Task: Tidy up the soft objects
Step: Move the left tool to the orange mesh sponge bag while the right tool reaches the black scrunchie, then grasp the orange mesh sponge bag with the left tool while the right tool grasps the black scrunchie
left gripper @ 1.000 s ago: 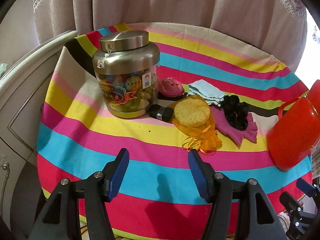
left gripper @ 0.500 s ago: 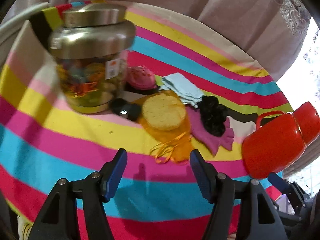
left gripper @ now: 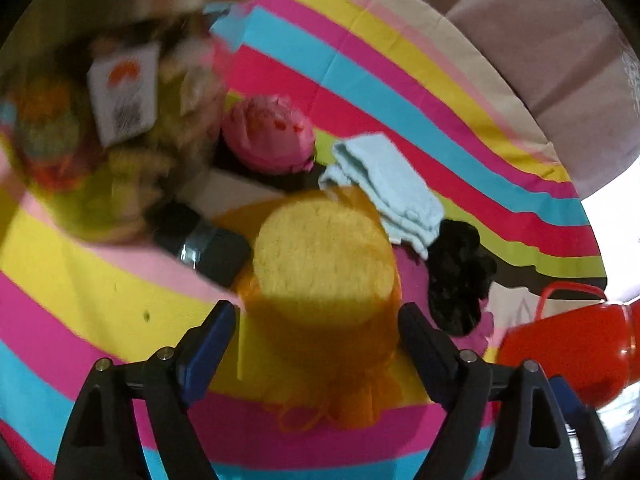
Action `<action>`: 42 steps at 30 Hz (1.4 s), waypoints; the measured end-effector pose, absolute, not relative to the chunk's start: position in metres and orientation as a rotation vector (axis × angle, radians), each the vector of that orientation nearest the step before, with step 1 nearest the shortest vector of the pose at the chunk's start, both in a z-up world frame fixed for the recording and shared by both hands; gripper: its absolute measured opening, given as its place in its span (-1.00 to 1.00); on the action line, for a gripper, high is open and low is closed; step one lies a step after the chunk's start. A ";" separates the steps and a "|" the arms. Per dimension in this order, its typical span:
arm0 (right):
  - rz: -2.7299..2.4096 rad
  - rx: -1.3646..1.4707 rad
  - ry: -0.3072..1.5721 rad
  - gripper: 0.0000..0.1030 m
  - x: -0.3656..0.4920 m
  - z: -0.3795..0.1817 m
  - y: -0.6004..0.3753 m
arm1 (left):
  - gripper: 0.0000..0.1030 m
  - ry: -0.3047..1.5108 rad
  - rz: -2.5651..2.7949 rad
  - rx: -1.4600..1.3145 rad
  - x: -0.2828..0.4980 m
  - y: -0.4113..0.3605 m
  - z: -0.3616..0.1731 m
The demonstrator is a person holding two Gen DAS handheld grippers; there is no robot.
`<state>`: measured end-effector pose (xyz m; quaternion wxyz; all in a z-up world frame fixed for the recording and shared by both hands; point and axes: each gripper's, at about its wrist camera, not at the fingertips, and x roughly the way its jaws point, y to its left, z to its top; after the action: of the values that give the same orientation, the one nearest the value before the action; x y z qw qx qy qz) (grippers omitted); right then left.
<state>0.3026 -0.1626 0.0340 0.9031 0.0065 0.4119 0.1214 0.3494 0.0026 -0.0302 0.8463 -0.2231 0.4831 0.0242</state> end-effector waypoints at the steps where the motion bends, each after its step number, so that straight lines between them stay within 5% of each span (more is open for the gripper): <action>1: 0.246 0.013 0.852 0.54 0.307 0.033 -0.162 | 0.64 1.023 0.057 -0.461 0.352 0.001 -0.031; 16: 0.220 0.076 0.910 0.55 0.370 0.002 -0.153 | 0.07 0.973 0.023 -0.337 0.333 -0.003 -0.025; 20: 0.223 0.088 0.938 0.55 0.385 -0.011 -0.151 | 0.06 0.972 0.009 -0.337 0.323 -0.002 -0.025; 22: 0.234 0.099 0.945 0.54 0.389 -0.016 -0.150 | -0.24 0.974 0.004 -0.348 0.318 0.000 -0.026; 23: 0.231 0.093 0.951 0.49 0.391 -0.019 -0.149 | -0.66 0.980 -0.002 -0.352 0.316 0.002 -0.026; 24: 0.226 0.084 0.957 0.20 0.392 -0.021 -0.149 | -0.69 0.982 -0.004 -0.354 0.314 0.003 -0.027; 25: 0.229 0.077 0.970 -0.16 0.392 -0.024 -0.148 | -0.69 0.984 -0.004 -0.351 0.313 0.003 -0.027; 30: 0.235 0.059 0.943 -0.59 0.382 -0.021 -0.151 | -0.54 0.969 0.008 -0.387 0.305 0.011 -0.026; 33: 0.233 0.053 0.896 -0.63 0.367 -0.008 -0.156 | 0.47 0.944 0.028 -0.406 0.295 0.018 -0.022; 42: 0.273 0.047 0.818 -0.65 0.315 0.022 -0.164 | 0.53 0.941 0.048 -0.390 0.313 0.014 -0.023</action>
<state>0.3148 -0.1636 0.0224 0.9083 0.0227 0.3962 0.1324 0.3126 0.0138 -0.0233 0.8728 -0.1867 0.4503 0.0228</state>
